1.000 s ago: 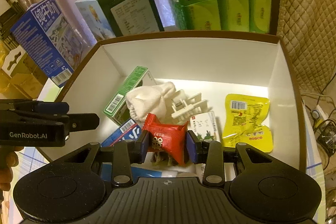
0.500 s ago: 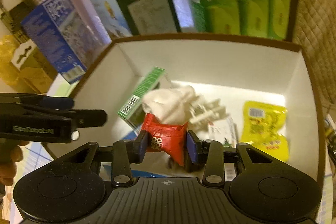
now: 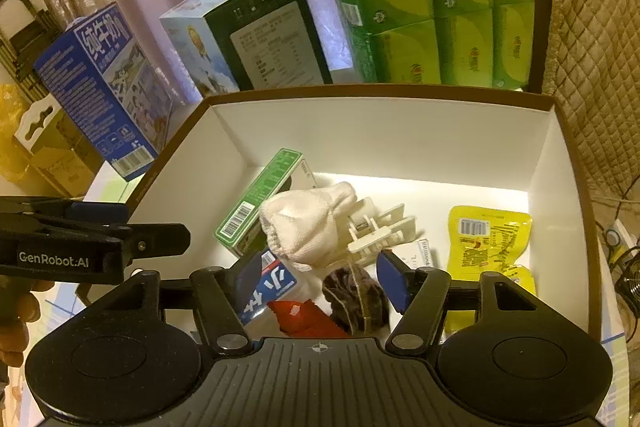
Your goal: Organize objects
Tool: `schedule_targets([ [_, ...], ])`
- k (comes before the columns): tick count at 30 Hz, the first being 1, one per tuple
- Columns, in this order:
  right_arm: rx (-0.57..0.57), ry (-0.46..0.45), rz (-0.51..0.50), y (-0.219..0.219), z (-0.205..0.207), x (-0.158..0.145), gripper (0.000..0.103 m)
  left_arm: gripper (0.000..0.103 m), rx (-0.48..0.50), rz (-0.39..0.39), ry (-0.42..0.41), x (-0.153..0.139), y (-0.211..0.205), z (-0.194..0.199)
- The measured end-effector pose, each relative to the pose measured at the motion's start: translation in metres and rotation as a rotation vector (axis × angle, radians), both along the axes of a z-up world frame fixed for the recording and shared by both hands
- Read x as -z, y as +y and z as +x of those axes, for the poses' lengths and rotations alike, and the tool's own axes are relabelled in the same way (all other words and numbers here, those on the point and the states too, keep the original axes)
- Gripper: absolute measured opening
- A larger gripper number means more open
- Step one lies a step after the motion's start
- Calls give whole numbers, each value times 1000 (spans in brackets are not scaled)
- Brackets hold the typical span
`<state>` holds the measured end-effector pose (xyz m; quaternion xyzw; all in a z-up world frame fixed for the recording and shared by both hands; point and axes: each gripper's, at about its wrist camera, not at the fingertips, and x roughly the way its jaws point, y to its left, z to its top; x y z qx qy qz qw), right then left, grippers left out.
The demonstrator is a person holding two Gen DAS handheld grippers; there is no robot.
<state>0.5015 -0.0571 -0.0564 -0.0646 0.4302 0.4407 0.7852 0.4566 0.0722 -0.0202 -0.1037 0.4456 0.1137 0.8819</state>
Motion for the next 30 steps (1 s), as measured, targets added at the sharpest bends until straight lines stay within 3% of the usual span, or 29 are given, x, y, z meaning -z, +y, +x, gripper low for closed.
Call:
schedule_targets([
  [14, 89, 11, 13, -30, -3, -7, 65, 91, 12, 18, -13, -10, -15, -10],
  [30, 139, -12, 81, -84, -36, -40, 67, 91, 34, 48, -47, -35, -56, -54],
])
